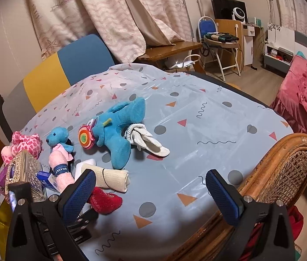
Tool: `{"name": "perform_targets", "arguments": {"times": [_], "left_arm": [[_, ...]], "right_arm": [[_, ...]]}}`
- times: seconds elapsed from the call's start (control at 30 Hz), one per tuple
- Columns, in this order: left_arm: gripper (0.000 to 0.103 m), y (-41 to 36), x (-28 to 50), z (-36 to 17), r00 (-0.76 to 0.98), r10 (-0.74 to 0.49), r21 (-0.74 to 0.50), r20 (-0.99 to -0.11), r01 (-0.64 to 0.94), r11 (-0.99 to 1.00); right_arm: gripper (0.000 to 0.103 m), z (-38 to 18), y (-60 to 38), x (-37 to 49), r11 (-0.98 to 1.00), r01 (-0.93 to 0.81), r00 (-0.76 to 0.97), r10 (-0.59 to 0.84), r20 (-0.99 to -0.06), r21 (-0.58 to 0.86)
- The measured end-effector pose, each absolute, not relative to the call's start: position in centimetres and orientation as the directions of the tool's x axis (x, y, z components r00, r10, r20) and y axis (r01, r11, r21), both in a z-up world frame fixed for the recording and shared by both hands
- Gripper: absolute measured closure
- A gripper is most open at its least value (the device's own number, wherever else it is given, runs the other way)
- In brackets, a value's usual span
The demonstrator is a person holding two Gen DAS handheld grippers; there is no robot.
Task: Organize soft objects
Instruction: 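Grasp the brown tape roll with the left tool, then place tape roll in gold tray with left tool while right tool grasps beige cloth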
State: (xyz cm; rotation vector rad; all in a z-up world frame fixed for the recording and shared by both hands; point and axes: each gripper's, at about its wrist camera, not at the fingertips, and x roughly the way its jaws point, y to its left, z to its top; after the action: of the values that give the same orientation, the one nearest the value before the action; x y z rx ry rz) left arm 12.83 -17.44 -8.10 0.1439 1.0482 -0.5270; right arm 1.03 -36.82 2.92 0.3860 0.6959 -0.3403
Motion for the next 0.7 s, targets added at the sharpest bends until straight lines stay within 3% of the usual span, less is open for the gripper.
{"name": "perform_targets", "arguments": {"times": [0.03, 0.33, 0.43, 0.5, 0.7], "left_arm": [[0.053, -17.7, 12.9, -8.4, 0.385, -0.345, -0.127, -0.856, 0.490, 0.862], [0.053, -13.2, 10.6, -8.3, 0.416, -0.408, -0.164, -0.813, 0.508, 0.845], [0.053, -11.2, 8.7, -8.2, 0.428, -0.405, -0.158, -0.808, 0.504, 0.849], [0.053, -10.2, 7.8, -8.2, 0.430, -0.408, -0.162, -0.805, 0.502, 0.850], [0.053, -8.9, 6.8, -8.6, 0.450, -0.416, -0.171, -0.790, 0.491, 0.854]], "right_arm": [[0.000, 2.9, -36.7, 1.1, 0.877, 0.423, 0.716, -0.168, -0.678, 0.229], [0.000, 2.9, -36.0, 3.6, 0.902, 0.312, 0.714, -0.016, -0.700, 0.297], [0.009, 2.7, -35.5, 6.2, 0.924, 0.237, 0.681, 0.061, -0.730, 0.299], [0.018, 2.5, -34.9, 8.3, 0.945, 0.164, 0.638, 0.116, -0.761, 0.282], [0.020, 0.5, -30.6, 14.9, 0.993, -0.086, 0.435, 0.116, -0.893, 0.086]]}}
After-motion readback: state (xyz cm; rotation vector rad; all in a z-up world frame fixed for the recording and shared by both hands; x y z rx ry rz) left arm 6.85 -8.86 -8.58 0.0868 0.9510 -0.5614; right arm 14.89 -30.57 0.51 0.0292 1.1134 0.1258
